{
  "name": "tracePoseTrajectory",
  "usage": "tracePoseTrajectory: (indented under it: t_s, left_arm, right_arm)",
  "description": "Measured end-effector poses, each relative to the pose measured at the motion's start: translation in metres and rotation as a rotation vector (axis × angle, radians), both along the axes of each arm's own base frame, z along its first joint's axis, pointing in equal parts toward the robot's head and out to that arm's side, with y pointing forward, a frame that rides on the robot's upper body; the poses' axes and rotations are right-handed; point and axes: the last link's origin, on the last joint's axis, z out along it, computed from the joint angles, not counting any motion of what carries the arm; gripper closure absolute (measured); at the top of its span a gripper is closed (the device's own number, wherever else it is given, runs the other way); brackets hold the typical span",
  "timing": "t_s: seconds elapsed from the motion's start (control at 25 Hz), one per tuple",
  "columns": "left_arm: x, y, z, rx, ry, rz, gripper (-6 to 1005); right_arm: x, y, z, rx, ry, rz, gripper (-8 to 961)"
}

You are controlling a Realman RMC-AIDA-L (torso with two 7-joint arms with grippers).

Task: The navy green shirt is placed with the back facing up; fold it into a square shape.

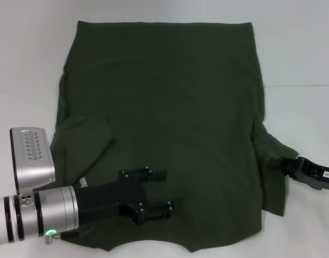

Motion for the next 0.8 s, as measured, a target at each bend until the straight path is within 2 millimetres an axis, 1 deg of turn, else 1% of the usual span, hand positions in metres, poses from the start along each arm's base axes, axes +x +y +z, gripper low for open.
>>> tracePoseTrajectory:
  t_s: [0.24, 0.44, 0.68, 0.8]
  left_arm:
    - [-0.001, 0.0, 0.0, 0.0, 0.001, 0.001, 226]
    - [-0.001, -0.001, 0.0, 0.001, 0.0, 0.003, 226]
    - [-0.001, -0.001, 0.0, 0.002, 0.0, 0.004, 226]
    - [-0.001, -0.001, 0.0, 0.002, 0.0, 0.004, 227]
  right_arm:
    - [-0.002, 0.0, -0.002, 0.007, 0.001, 0.013, 443]
    - [-0.001, 0.001, 0.002, 0.036, 0.014, 0.012, 690]
    - [0.001, 0.003, 0.008, 0.07, 0.012, 0.01, 918]
    - [0.0, 0.007, 0.013, 0.086, 0.005, 0.02, 946]
